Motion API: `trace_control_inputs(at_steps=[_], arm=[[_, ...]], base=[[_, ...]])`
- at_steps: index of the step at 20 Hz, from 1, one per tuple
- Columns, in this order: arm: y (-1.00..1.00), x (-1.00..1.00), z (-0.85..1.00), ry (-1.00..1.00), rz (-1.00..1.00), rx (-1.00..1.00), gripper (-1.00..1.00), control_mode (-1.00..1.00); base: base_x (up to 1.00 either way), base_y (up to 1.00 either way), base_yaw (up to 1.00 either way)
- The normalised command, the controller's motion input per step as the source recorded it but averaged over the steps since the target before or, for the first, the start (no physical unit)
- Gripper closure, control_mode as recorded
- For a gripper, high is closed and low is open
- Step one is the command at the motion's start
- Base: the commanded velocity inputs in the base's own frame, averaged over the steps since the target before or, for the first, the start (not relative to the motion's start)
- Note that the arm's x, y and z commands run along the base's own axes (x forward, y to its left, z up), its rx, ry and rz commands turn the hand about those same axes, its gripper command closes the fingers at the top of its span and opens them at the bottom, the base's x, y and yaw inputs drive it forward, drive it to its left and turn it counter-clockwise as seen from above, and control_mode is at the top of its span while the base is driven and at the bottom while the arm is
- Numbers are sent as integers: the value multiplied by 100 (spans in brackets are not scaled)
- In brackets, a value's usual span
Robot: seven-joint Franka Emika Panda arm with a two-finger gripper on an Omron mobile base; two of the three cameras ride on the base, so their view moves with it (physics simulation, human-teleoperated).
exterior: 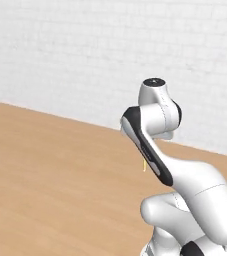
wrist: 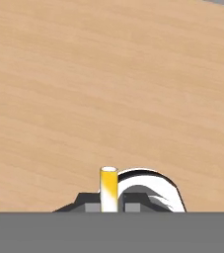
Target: Take a straw from the drawer in front and place it inside the glass cup on the dining counter.
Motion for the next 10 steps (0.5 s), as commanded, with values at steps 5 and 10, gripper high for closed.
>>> trace_control_inputs(at_steps=[5,10], arm=[[0,0,0,0,0,0,100,100],[0,0,0,0,0,0,100,100]], base=[[98,0,82],[96,0,83]])
